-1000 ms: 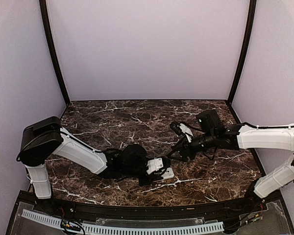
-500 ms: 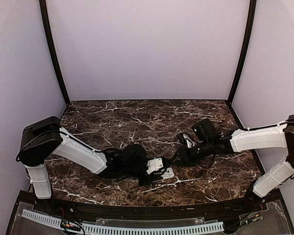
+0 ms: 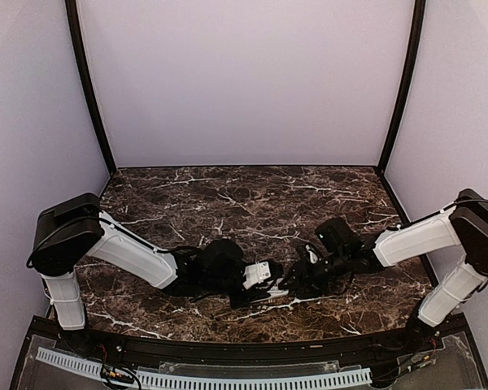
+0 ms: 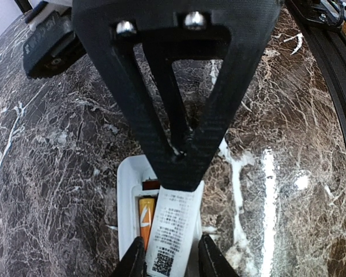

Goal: Load the batteries into the remote control
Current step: Pick up the battery cover from the remote control without the battery cover.

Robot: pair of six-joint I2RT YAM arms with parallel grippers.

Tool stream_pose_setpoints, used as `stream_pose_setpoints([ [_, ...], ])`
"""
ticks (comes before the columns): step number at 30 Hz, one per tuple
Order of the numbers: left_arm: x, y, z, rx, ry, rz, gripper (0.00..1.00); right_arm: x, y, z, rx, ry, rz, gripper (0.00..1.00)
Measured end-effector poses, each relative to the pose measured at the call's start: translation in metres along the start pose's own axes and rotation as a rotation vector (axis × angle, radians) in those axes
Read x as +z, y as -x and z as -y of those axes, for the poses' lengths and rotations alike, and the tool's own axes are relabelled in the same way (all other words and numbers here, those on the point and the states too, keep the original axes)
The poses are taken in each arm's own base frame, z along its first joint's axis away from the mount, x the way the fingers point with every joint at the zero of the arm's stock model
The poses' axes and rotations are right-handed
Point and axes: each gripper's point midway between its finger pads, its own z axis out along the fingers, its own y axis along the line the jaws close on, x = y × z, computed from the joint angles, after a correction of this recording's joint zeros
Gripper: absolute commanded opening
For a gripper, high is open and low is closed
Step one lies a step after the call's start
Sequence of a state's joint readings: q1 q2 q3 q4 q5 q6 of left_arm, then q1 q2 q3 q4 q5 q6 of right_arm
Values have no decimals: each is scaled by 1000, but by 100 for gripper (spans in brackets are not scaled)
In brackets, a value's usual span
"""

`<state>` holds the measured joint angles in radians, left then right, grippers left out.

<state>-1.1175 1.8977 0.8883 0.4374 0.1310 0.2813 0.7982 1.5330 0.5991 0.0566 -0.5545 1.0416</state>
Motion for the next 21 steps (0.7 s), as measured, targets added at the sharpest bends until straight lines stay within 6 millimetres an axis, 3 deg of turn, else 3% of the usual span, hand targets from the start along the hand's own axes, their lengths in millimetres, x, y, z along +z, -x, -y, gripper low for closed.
stream_pose_setpoints([
  [10,0,0,-1,1,5,-1,29,12,-1,10,71,12,-19,30],
  [21,0,0,-1,8,17,-3,27,16,1,1,68,67,-26,28],
])
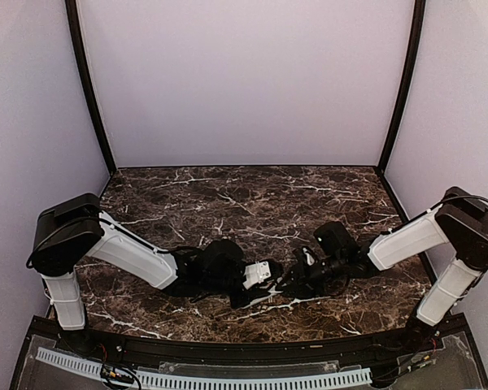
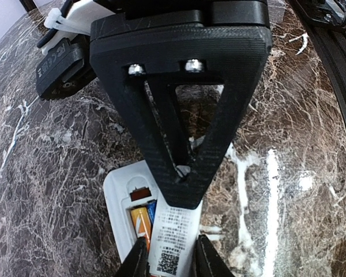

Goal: Load the batteries into the remote control
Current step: Pick up the battery cover from the remote control without the battery cover.

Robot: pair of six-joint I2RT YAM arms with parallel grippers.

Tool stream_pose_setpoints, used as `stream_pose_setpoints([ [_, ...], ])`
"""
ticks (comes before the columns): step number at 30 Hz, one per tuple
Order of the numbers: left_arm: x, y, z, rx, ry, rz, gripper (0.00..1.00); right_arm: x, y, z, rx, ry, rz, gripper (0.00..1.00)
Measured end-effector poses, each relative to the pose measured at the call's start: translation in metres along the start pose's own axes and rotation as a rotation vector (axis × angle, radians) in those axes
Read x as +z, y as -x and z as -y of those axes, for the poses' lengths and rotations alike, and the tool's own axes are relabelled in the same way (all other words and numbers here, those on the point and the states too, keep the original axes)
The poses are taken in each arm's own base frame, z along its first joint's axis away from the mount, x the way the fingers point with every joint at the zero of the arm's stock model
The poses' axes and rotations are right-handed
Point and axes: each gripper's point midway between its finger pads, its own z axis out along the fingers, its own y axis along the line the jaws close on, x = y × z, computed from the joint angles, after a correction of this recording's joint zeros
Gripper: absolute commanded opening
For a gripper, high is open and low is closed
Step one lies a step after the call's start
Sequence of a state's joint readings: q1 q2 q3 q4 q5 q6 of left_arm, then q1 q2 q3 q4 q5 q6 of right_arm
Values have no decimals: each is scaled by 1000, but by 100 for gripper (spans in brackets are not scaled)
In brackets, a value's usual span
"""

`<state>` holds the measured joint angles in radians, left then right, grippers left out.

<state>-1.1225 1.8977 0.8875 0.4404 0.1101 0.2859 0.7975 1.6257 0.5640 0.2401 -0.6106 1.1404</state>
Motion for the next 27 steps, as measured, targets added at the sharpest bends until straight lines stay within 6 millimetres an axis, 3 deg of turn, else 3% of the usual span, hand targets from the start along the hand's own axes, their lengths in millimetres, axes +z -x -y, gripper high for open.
stream_pose_setpoints([
  [10,0,0,-1,0,6,-1,25,0,3,-15,-46,61,7,17],
  [22,0,0,0,2,6,2,25,1,4,-15,-53,64,8,9],
  [27,-1,0,-1,1,10,1,30,0,5,-17,-96,65,9,8],
])
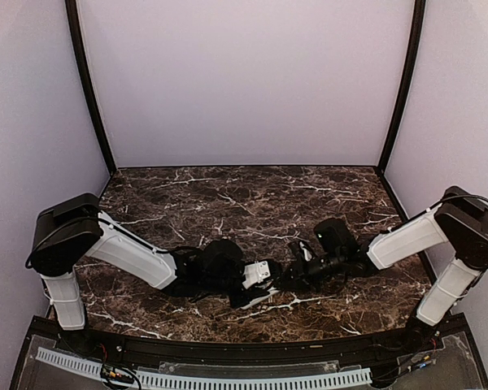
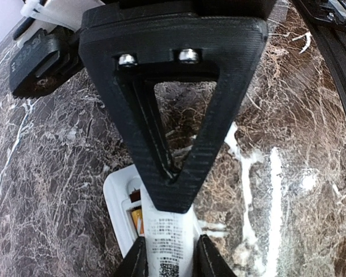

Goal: Load the batteries into the remote control
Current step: Pick up the battery cover from the remote control without the battery cover.

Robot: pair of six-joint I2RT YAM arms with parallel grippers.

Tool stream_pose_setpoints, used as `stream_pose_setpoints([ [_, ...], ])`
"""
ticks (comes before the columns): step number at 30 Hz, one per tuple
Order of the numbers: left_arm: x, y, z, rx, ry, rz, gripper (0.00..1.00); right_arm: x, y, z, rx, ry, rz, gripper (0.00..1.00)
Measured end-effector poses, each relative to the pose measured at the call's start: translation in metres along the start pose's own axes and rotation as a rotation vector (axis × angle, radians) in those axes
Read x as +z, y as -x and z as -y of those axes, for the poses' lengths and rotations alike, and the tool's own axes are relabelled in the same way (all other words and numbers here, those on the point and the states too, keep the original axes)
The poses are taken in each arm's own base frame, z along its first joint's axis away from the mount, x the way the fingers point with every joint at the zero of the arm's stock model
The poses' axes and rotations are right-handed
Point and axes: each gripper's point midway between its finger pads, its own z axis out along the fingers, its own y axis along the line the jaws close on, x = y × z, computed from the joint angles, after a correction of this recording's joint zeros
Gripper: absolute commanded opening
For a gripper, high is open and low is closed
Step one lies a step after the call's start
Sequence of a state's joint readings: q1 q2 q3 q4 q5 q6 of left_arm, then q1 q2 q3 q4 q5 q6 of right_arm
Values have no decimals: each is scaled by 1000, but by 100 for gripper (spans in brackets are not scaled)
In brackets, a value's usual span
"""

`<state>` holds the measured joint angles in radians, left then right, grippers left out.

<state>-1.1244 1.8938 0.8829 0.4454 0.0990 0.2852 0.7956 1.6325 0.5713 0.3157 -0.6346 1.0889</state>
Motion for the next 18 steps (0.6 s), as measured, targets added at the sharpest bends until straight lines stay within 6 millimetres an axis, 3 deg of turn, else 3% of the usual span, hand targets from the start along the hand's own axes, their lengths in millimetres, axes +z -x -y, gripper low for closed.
stream_pose_setpoints([
  [8,-11,-4,1,-5,-4,-38,37,-1,4,-7,-90,7,-36,7],
  [14,-19,-7,4,-23,-15,-59,55,-4,8,-6,-119,-7,-75,6],
  [18,-31,-6,5,-45,-14,-56,58,-10,13,-4,-128,-21,-89,6],
])
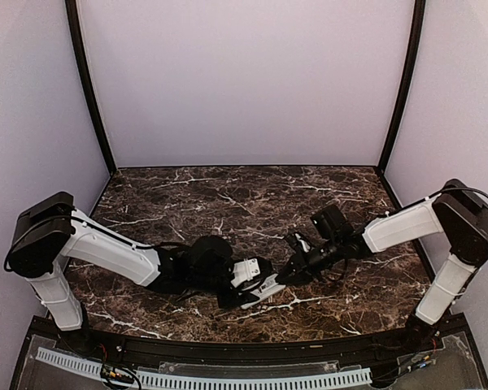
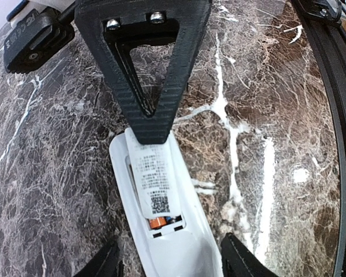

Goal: Load the batteries into the remote control
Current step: Pick up the battery cover from the remote control without the battery cover, then load the battery cover onto the remote control without the battery cover.

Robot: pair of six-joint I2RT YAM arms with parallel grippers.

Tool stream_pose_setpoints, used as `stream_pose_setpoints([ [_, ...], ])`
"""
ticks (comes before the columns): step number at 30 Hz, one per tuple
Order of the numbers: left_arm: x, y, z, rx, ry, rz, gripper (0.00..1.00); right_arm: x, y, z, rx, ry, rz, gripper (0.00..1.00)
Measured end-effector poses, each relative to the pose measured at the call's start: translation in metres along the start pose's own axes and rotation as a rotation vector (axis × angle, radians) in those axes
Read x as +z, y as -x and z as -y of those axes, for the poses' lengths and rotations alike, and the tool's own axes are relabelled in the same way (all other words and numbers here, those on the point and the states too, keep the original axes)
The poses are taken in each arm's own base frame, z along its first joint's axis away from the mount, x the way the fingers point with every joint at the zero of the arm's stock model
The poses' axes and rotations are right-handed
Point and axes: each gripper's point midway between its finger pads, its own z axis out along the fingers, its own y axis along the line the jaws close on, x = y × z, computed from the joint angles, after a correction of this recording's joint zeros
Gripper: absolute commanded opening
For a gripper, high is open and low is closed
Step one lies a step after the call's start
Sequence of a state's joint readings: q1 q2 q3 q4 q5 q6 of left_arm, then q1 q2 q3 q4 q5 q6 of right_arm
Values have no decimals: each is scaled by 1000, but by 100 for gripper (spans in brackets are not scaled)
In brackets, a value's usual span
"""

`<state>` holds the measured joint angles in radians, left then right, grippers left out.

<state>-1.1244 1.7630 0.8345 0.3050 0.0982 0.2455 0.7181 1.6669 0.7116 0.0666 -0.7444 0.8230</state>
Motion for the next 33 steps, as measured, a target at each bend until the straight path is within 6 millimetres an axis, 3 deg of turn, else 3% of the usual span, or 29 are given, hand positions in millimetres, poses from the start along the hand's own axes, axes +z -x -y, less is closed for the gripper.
stream_pose_setpoints([
  [4,-7,0,0,-21,2,-1,59,-2,4,0,-14,-7,-30,5],
  [13,-8,-29,6,-75,-4,-86,61,2,6,-2,-30,3,-105,5],
  [33,-2,-43,10,-130,-24,-142,50,6,5,0,27,47,-114,2],
])
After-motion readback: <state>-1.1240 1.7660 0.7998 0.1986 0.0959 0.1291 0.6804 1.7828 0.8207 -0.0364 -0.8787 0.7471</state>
